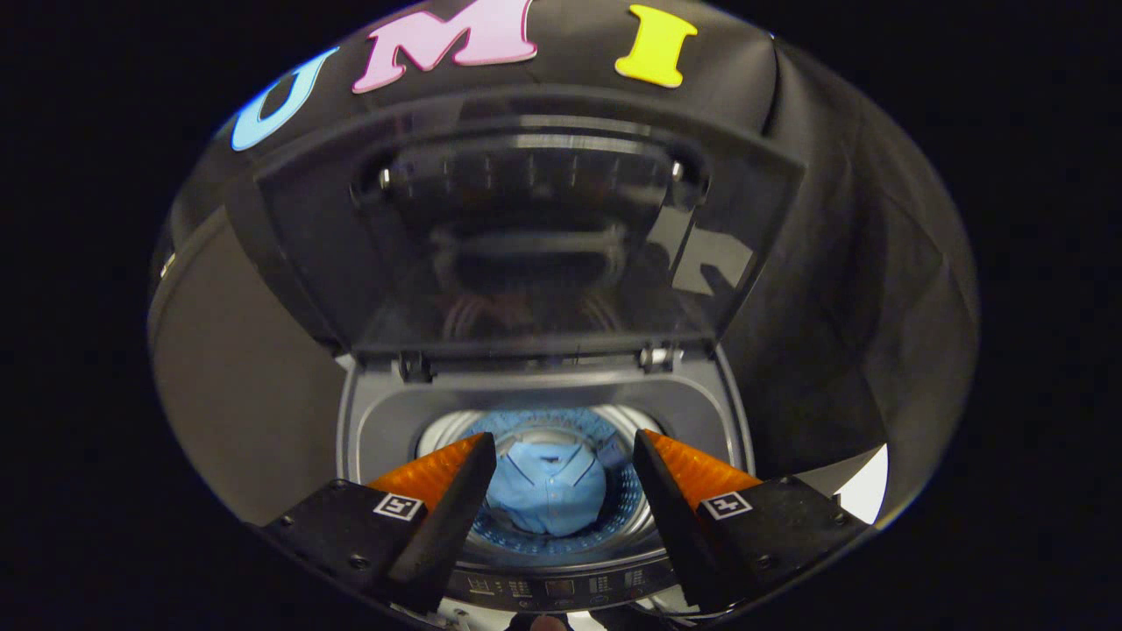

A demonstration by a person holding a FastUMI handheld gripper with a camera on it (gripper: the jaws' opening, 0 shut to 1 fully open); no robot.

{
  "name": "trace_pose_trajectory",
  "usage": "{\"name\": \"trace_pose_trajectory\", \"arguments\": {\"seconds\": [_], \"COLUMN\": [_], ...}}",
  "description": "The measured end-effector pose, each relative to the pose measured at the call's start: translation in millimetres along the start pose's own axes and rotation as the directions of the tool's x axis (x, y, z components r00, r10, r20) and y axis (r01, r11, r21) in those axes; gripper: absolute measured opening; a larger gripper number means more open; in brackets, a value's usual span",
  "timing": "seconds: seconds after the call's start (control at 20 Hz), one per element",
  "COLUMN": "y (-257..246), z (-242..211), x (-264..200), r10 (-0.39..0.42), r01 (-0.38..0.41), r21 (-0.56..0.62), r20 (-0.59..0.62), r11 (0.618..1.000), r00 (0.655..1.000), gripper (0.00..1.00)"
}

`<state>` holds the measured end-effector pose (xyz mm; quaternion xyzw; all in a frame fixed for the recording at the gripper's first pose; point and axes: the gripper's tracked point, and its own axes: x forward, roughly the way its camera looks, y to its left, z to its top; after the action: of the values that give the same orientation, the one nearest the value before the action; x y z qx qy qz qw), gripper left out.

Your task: Put the clothes into the washing machine and then close the washing machine lid.

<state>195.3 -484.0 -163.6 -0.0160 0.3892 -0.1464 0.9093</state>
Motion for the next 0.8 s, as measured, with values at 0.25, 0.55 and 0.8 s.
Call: {"name": "trace_pose_trajectory", "arguments": {"seconds": [0.25,0.55,0.8], "y": [0,3,7], "z": [83,154,192], "x": [-39,-66,-59], "r10": [-0.009,-0.002,0.018], "r01": [0.010,0.000,-0.028], "r21": [-0.005,0.006,0.029], "r20": [0.166,0.277,0.311], "r11": [1.000,1.000,0.999], "r00": [0.986,0.961,0.950], "gripper": [0.99,0.99,0.99]}}
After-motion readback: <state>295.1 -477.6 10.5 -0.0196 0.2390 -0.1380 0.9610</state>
